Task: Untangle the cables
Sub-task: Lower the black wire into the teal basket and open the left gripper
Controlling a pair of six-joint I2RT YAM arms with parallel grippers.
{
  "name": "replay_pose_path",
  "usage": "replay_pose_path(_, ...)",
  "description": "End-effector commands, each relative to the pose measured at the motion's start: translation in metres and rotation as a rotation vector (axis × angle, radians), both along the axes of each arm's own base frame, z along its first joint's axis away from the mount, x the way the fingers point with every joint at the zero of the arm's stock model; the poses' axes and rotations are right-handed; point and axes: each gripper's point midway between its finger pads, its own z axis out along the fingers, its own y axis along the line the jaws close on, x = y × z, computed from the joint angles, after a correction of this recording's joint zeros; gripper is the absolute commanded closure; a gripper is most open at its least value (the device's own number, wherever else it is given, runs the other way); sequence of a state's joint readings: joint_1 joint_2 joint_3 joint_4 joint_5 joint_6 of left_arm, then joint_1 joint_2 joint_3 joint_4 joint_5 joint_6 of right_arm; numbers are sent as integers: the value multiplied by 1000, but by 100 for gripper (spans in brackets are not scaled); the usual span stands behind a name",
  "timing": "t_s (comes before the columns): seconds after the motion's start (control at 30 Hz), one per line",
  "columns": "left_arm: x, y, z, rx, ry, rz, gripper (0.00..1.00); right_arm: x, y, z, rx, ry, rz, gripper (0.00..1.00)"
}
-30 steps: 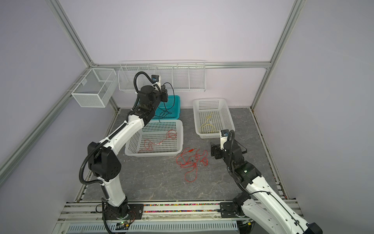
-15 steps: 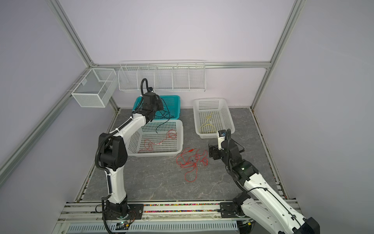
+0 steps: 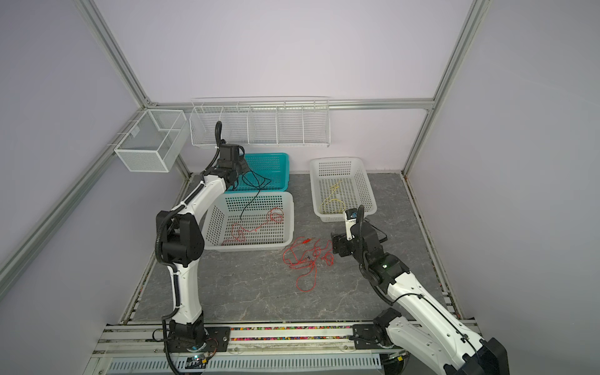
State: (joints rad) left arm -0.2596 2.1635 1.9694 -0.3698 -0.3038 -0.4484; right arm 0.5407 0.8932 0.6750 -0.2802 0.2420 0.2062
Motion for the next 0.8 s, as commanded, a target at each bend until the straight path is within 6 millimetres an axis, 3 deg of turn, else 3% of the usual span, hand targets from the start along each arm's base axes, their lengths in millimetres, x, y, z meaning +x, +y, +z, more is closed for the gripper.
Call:
replay_pose_path(0.0, -9, 23, -70, 8, 199, 46, 80, 3, 6, 13, 25, -31, 14, 13)
replay_pose_path(0.03, -9, 23, -73, 14, 207, 44, 69, 3, 6, 12, 24, -29, 14, 13)
replay_pose_path(0.1, -11, 22, -77, 14, 213, 36, 59, 3, 7, 12, 24, -28, 17, 13)
replay_pose_path(0.47, -27, 15, -65, -20, 215, -23, 51, 2, 9, 10, 25, -22, 24, 13)
replay_pose_path(0.77, -91, -17, -93, 35, 290, -149, 51, 3, 11, 7, 29, -20, 28, 13)
